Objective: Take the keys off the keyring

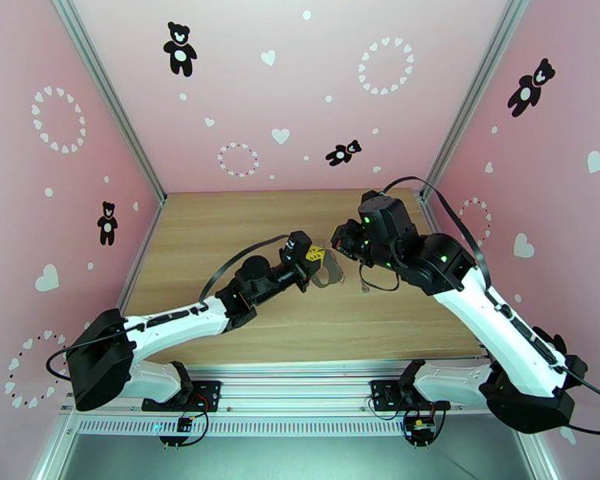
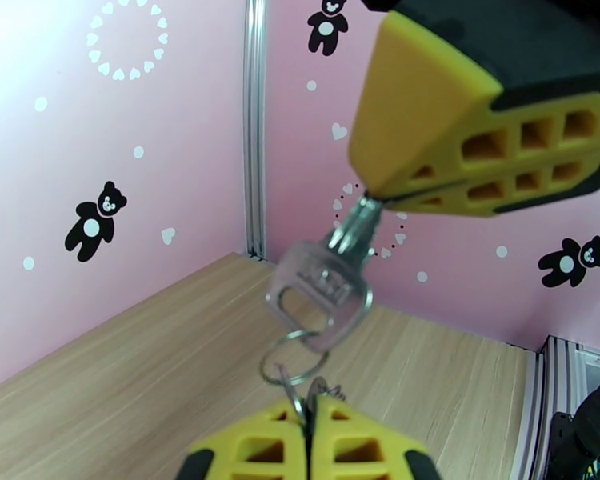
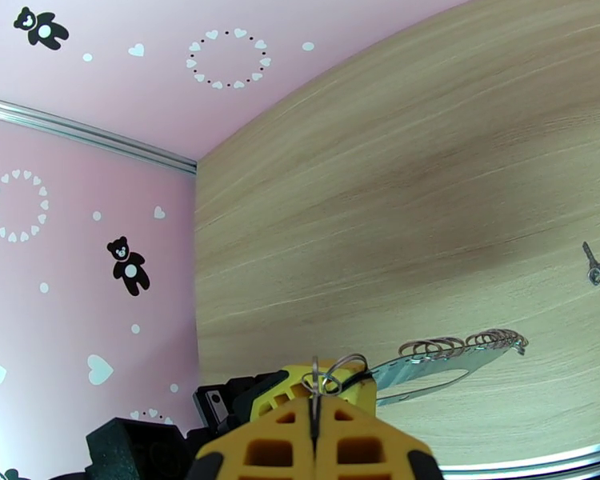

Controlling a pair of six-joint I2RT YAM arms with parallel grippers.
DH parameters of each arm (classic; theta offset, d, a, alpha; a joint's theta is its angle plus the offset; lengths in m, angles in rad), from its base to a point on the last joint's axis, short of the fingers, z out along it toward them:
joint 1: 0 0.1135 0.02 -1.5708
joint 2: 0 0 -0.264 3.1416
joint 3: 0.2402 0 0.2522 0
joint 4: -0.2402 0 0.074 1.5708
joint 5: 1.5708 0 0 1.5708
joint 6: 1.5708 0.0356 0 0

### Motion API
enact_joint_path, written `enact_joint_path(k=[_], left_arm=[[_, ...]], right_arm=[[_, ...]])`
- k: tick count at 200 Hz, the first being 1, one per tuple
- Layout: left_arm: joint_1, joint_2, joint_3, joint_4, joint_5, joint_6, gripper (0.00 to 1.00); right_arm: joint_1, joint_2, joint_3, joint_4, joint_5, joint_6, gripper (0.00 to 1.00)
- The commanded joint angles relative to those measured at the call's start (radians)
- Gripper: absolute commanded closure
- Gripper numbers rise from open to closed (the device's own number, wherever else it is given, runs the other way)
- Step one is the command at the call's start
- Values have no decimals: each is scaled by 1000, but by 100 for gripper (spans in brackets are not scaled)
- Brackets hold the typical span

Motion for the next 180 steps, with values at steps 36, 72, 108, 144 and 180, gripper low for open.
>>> enact_joint_path(k=[36, 72, 108, 144, 180], left_arm=[[5, -99, 63, -267, -56, -38, 100], [32, -147, 57, -290, -61, -6, 100], [50, -178, 60, -267, -10, 134, 100], [54, -191, 103, -340, 91, 263, 100], [54, -213, 140, -428, 119, 342, 100]], right_arm=[[5, -26, -40, 200, -180, -50, 100], [18, -13, -46, 261, -353, -80, 100], [25, -64, -100, 224, -313, -193, 98], [-15, -96, -71, 210, -310, -410, 67], [-59, -146, -76, 192, -378, -749, 53]])
